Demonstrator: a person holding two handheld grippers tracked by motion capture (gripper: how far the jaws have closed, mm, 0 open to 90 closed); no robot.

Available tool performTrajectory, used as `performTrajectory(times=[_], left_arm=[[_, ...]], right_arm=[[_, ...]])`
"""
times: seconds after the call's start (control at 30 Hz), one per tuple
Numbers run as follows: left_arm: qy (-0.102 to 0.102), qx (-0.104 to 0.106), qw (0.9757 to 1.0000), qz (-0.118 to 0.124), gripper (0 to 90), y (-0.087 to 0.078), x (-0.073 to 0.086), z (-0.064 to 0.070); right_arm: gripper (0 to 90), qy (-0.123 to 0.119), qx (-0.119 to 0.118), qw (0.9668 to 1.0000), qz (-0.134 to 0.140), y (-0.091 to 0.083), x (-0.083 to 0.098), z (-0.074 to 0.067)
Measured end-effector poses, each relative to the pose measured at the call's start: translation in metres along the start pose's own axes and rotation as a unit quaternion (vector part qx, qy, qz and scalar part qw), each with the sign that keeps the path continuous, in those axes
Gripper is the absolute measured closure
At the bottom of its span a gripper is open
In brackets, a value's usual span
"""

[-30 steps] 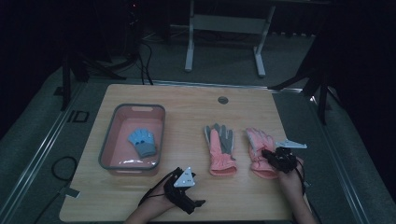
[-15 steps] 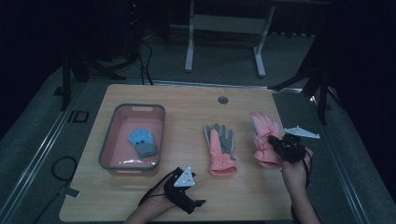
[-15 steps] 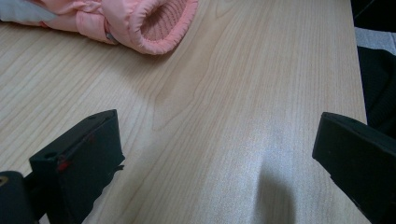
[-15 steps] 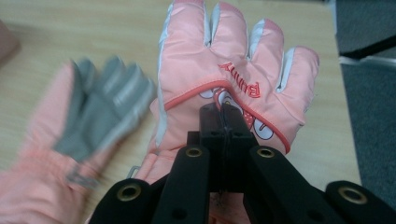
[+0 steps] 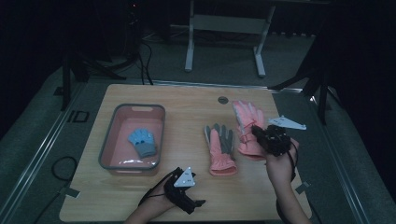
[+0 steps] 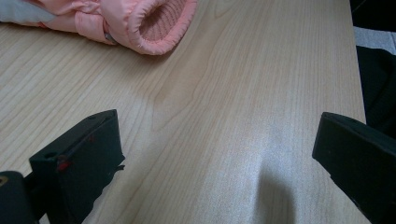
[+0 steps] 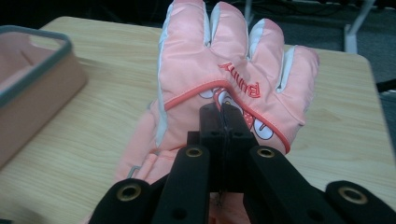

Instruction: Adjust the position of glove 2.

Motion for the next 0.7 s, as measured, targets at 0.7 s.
performTrajectory(times=[0.7], left_arm=[[0.001, 0.001, 1.0, 0.004, 1.6, 0.0, 0.0, 0.0]], right_arm=[[89.3, 0.006, -0.004, 0.9992, -0.04, 0.045, 0.027, -0.061]])
Point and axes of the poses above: each handheld gripper's, and its own axes: y roughly forward along the jaws, x roughly out of its underside, z roughly to its right, the point moved 3 cm from there along y, roughly forward along the jaws, and after that the axes turned 6 degrees about y, right-handed, at the moved point
